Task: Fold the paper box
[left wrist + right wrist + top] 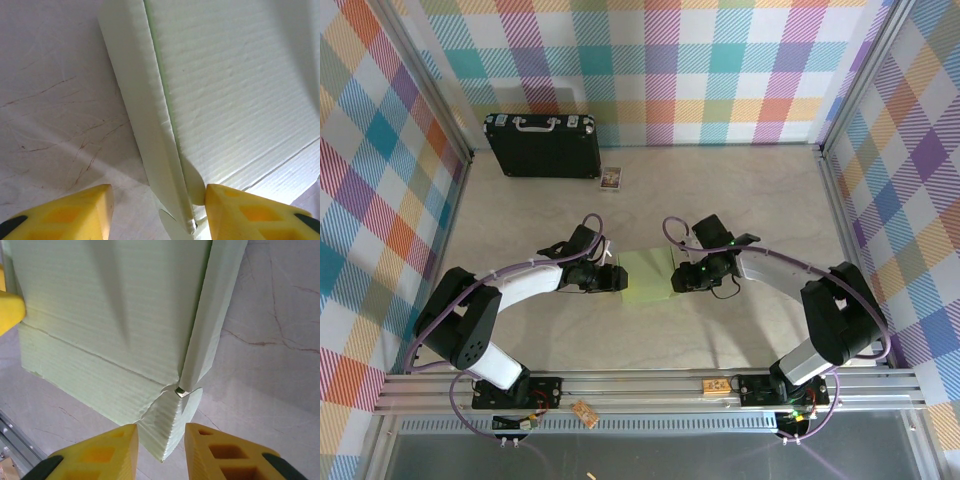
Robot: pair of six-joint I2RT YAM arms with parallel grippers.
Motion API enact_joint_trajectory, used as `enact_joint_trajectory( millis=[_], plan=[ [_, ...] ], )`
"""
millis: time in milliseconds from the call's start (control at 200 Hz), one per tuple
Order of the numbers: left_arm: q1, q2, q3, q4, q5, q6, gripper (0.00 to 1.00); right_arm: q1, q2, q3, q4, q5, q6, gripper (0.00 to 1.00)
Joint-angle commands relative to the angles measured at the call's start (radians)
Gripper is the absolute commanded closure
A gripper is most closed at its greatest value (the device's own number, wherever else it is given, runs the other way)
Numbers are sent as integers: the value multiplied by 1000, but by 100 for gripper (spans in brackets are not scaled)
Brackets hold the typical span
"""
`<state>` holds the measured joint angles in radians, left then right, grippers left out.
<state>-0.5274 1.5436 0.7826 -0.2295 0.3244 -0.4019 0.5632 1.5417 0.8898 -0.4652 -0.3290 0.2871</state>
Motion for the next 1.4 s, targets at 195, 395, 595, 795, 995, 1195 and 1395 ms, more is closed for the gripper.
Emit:
enact_joint_trajectory(
  millis=[195,395,595,795,995,1195,1395],
  plan=[
    [7,42,-7,-57,-32,16,49,3,54,-37,53,-30,-17,71],
    [8,47,-7,-57,-28,17,50,3,55,-43,67,-28,-14,72],
    [7,46,-10,-57,-29,17,51,3,50,-56,84,-26,-25,72],
    [7,51,-10,-57,-27,18,51,3,41,-84,144,-26,-29,75],
    [9,50,-8,-57,-25,18,52,3,23,-117,206,-13,-35,76],
    [9,55,-6,-57,-22,18,54,3,-1,-148,257,4,-39,77],
    [10,54,-10,-57,-21,18,54,3,-9,-169,283,43,-45,72]
  ],
)
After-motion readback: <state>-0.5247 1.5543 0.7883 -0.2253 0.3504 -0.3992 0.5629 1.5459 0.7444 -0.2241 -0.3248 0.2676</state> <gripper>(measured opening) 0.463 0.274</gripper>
